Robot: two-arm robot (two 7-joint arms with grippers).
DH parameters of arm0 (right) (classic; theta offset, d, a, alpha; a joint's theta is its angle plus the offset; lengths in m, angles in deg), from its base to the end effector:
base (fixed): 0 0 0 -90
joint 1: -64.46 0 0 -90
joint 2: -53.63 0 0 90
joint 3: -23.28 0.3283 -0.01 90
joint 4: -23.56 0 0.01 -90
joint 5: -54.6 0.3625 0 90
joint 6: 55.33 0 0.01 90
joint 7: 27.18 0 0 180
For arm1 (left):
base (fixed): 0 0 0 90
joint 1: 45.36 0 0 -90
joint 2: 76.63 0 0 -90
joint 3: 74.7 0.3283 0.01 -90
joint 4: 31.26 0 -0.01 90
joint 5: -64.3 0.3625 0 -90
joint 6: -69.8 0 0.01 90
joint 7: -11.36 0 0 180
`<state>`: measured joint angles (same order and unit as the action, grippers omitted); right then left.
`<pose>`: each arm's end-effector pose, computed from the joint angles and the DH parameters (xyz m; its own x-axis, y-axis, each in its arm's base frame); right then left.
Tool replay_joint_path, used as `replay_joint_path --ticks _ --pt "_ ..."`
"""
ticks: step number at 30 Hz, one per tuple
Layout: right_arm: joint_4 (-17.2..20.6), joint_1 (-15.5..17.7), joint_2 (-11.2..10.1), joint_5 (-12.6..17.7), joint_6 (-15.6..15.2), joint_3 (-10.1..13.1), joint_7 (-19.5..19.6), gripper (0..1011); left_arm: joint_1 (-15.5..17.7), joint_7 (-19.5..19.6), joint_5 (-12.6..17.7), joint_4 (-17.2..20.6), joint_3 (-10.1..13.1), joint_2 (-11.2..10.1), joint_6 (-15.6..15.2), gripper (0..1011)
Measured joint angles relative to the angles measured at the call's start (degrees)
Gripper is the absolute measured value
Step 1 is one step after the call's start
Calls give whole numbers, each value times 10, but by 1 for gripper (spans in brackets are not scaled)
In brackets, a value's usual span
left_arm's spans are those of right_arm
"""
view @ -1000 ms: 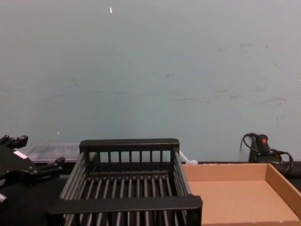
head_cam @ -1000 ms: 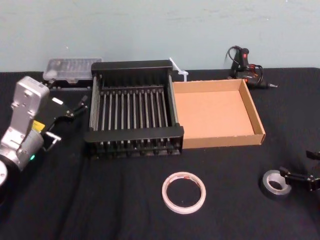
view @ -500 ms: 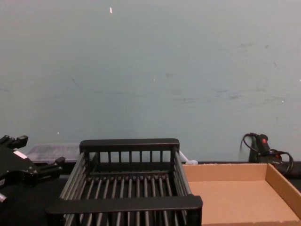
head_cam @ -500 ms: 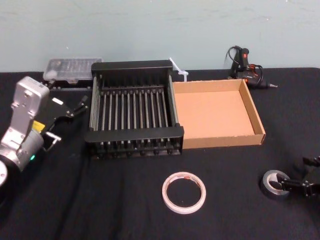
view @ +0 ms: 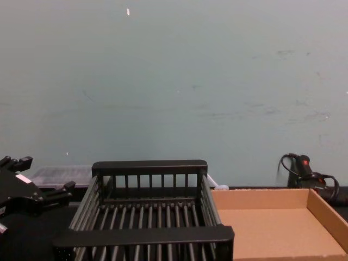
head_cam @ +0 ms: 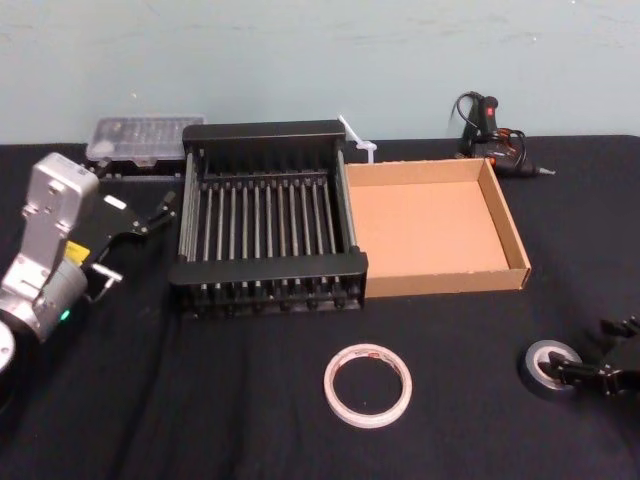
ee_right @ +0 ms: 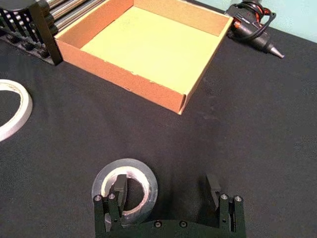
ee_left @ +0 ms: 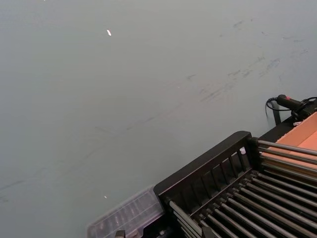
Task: Pick up the white tape and place it into the black box , Pick up the silver tape and place it into the brown box.
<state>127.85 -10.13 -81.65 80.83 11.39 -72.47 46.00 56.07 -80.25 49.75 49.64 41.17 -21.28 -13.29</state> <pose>0.3040 -0.1499 -0.2949 0.5111 -0.8538 0.0992 0.7311 0.3711 -0.5724 0.4151 0.0902 -0.3435 0.2926 0.8802 0.3737 -0.9552 0.2876 0.0704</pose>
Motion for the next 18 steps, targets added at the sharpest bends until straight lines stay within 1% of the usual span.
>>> replay_joint_path --ticks 11,18 --pt "-9 -8 12 -14 -8 0 -9 1002 0 0 0 0 0 0 0 1001" --pt "-17 -16 21 -22 -19 -2 -16 1002 0 0 0 0 0 0 0 1001"
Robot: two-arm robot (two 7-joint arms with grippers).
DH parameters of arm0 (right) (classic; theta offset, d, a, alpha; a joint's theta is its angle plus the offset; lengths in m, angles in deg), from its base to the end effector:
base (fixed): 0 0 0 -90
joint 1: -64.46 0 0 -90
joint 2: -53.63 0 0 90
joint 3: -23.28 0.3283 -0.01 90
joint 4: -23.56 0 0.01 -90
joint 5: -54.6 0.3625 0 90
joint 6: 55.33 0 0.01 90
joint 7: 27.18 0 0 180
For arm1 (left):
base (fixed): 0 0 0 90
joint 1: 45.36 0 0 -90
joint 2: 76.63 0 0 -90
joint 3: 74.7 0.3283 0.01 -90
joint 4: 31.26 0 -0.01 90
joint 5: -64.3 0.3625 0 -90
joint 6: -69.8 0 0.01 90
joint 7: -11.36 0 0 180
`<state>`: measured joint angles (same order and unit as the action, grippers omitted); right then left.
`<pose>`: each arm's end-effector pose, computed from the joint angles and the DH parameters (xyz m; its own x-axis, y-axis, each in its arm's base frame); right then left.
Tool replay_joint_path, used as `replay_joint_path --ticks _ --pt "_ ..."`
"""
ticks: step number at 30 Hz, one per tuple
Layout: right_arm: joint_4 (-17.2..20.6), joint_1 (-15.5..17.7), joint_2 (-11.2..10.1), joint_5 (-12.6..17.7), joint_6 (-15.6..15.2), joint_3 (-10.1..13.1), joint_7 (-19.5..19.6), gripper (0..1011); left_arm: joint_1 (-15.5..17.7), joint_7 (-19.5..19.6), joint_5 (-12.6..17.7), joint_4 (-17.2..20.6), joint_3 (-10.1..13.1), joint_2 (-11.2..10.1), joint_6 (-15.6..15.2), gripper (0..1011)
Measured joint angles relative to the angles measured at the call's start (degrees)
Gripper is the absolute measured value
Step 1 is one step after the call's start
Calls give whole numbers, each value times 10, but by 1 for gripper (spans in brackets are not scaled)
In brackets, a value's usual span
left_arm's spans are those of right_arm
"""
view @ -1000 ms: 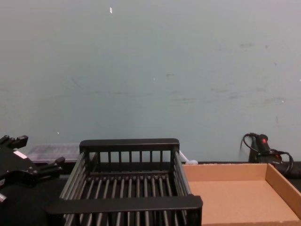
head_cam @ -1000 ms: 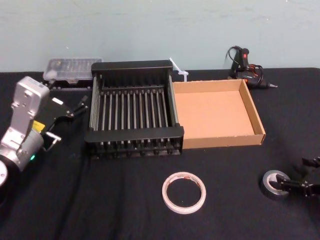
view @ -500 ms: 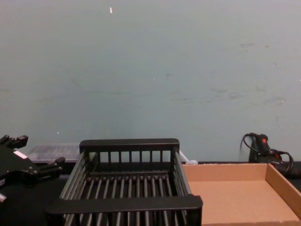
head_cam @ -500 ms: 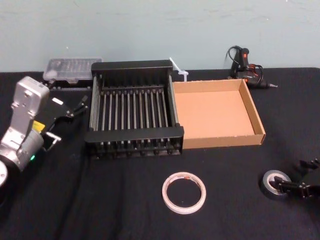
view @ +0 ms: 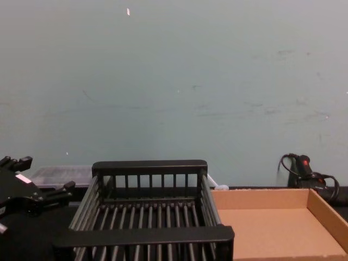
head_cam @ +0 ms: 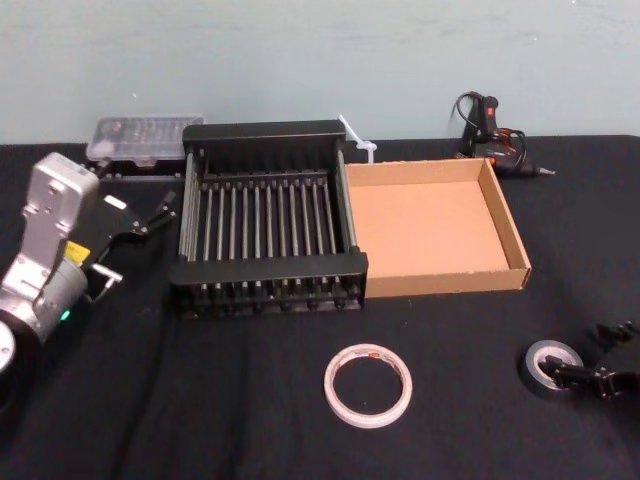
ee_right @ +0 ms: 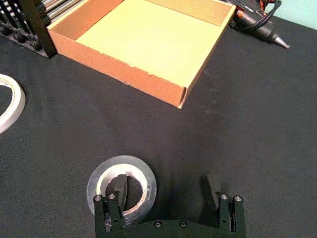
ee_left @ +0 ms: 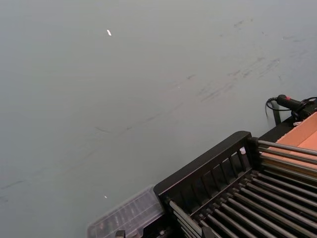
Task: Pick up the white tape and place it into the black box , Pick up the silver tape and place it into the brown box.
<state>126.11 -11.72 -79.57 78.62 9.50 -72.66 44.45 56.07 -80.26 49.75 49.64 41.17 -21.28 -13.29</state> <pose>0.3106 -0.1492 -0.3010 0.5072 -0.8571 0.0902 0.7178 0.3622 -0.5946 0.4151 0.0902 -0.3435 0.2924 0.8802 0.3737 -0.9552 0.2874 0.0703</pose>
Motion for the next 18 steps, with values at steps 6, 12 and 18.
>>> replay_joint_path --ticks 6,12,18 --pt "-4 -5 6 -2 -3 0 -4 1002 0 0 0 0 0 0 0 1001" --pt "-6 -6 7 -2 -3 1 -8 1002 0 0 0 0 0 0 0 1001" --pt "-6 -6 7 -2 -3 1 -8 1002 0 0 0 0 0 0 0 1001"
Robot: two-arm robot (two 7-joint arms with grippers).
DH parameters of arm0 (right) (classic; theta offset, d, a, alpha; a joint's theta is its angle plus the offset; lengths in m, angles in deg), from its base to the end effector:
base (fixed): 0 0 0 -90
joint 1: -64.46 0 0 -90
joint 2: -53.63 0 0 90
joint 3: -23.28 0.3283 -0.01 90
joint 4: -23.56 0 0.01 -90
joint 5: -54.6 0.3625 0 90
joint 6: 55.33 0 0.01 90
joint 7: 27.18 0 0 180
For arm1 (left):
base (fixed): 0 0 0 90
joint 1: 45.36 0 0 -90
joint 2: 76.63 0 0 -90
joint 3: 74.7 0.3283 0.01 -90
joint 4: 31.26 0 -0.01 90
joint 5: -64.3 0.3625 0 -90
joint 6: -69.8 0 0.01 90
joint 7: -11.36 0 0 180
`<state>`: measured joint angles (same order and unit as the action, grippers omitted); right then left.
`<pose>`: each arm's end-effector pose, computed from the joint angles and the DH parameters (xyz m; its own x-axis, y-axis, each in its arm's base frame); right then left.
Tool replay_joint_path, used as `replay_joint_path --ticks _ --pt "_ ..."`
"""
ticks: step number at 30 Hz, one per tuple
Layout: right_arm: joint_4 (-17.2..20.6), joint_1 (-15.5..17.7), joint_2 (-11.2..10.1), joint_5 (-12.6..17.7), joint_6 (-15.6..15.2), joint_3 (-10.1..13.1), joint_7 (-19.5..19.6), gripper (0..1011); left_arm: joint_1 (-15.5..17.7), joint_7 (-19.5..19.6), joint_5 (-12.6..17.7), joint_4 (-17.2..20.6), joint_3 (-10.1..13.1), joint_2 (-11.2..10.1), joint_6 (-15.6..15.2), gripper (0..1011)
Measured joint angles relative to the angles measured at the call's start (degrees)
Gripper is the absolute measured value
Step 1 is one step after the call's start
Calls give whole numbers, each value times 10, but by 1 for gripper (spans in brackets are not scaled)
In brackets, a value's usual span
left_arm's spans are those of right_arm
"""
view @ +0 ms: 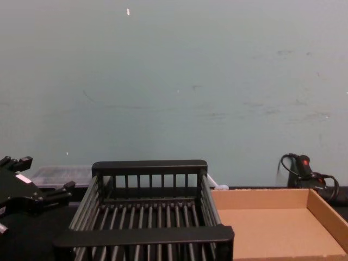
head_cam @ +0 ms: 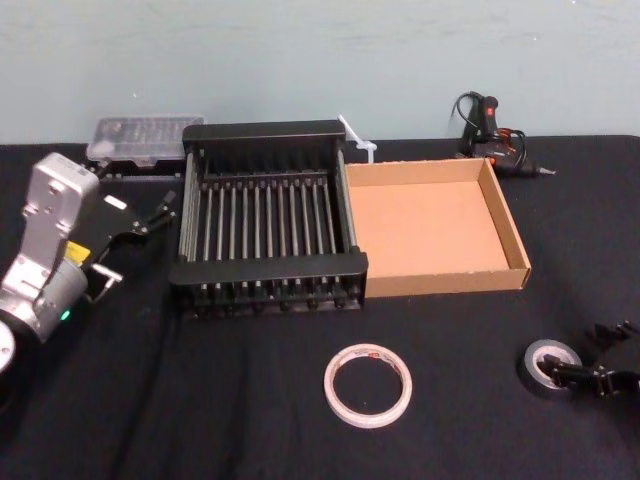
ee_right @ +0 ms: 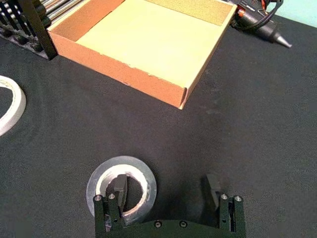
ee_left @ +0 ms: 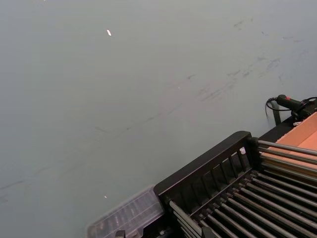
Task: Pick up the white tape and place it into the black box , Pick up the silver tape and place it into the brown box.
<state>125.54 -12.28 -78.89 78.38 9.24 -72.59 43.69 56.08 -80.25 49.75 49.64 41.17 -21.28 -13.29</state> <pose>0.3132 -0.1493 -0.3022 0.5076 -0.8580 0.0792 0.7150 0.3681 -0.5944 0.4151 0.0902 -0.3434 0.2925 0.8802 0.3738 -0.9552 0.2876 0.0702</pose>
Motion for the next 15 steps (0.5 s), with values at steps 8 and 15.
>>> replay_joint_path --ticks 8,15 --pt "0 0 0 0 0 0 1 978 0 0 0 0 0 0 0 1001" --pt "1 1 -1 0 0 0 1 820 0 0 0 0 0 0 0 1002"
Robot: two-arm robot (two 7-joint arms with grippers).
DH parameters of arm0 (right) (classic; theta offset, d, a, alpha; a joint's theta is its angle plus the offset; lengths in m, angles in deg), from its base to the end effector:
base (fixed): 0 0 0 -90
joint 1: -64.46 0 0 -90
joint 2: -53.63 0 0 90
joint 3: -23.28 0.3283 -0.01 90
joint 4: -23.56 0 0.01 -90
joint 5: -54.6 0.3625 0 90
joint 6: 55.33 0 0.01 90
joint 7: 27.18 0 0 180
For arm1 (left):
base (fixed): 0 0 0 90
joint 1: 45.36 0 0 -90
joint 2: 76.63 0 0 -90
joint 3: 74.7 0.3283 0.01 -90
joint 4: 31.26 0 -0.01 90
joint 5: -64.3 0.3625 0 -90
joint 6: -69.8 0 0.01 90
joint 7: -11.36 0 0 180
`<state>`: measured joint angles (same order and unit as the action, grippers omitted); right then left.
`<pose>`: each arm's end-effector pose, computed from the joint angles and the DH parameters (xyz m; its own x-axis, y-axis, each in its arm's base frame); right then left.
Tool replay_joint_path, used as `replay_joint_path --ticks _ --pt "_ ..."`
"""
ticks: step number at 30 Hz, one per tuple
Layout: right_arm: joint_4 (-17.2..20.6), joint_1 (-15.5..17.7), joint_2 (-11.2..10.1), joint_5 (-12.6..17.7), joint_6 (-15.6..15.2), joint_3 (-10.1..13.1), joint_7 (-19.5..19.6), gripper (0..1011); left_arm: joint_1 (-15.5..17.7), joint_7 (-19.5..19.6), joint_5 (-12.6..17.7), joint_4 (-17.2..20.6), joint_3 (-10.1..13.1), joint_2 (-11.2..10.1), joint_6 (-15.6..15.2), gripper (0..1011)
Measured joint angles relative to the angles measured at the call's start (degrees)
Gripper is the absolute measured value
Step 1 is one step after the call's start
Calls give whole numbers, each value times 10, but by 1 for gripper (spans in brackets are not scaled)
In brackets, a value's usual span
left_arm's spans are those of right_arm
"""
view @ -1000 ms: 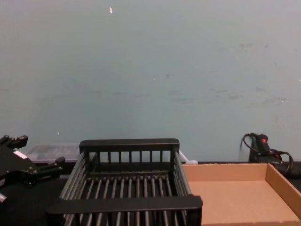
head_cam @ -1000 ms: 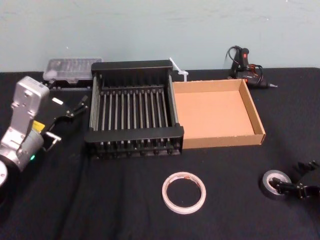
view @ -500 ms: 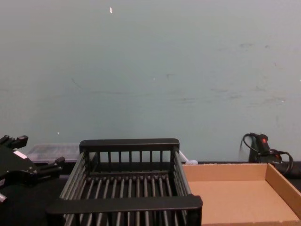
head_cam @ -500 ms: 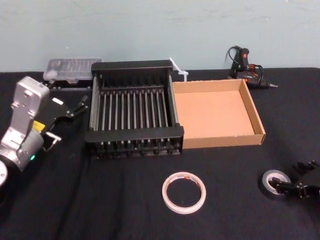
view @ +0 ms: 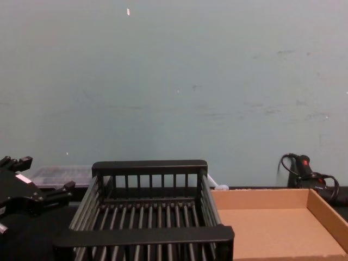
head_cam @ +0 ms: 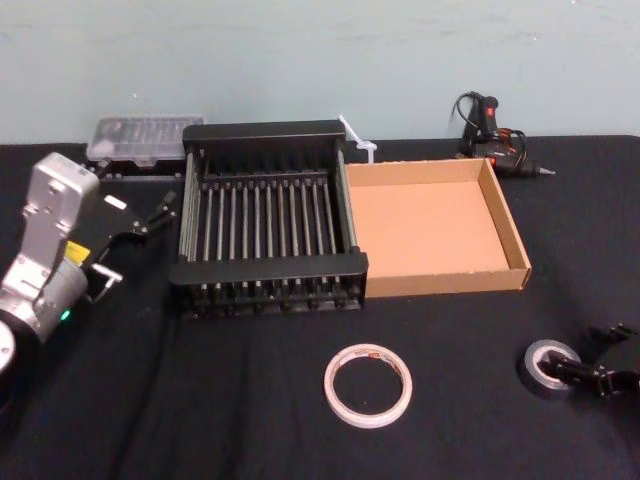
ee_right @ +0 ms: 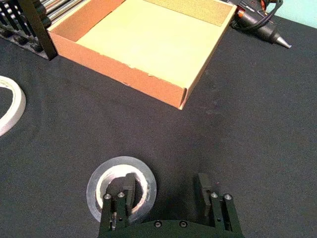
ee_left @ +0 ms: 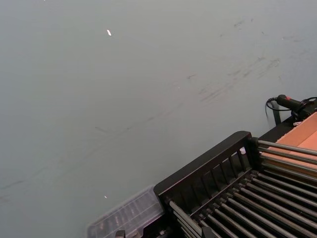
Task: Pick up the white tape and place it into the black box , Pick up the silver tape and place it into the brown box.
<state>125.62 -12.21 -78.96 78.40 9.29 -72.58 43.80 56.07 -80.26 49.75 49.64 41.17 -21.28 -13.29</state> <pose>0.3129 -0.1493 -0.3020 0.5072 -0.8580 0.0810 0.7159 0.3671 -0.5939 0.4151 0.0902 -0.3435 0.2924 0.8802 0.3737 -0.9552 0.2874 0.0703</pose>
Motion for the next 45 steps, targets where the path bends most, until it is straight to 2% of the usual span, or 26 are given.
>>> replay_joint_path --ticks 9,10,13,14,17,22,34,45 --pt "0 0 0 0 0 0 0 548 0 0 0 0 0 0 0 1001" --pt "0 0 0 0 0 0 1 486 0 0 0 0 0 0 0 1001" --pt "0 0 0 0 0 0 1 424 0 0 0 0 0 0 0 1001" --pt "0 0 0 0 0 0 1 364 0 0 0 0 0 0 0 1001" --pt "0 0 0 0 0 0 1 268 0 0 0 0 0 0 0 1001" --pt "0 0 0 0 0 0 1 158 0 0 0 0 0 0 0 1002" --pt "0 0 0 0 0 0 1 159 0 0 0 0 0 0 0 1001" --pt "14 6 0 6 20 13 -12 158 0 0 0 0 0 0 0 1001"
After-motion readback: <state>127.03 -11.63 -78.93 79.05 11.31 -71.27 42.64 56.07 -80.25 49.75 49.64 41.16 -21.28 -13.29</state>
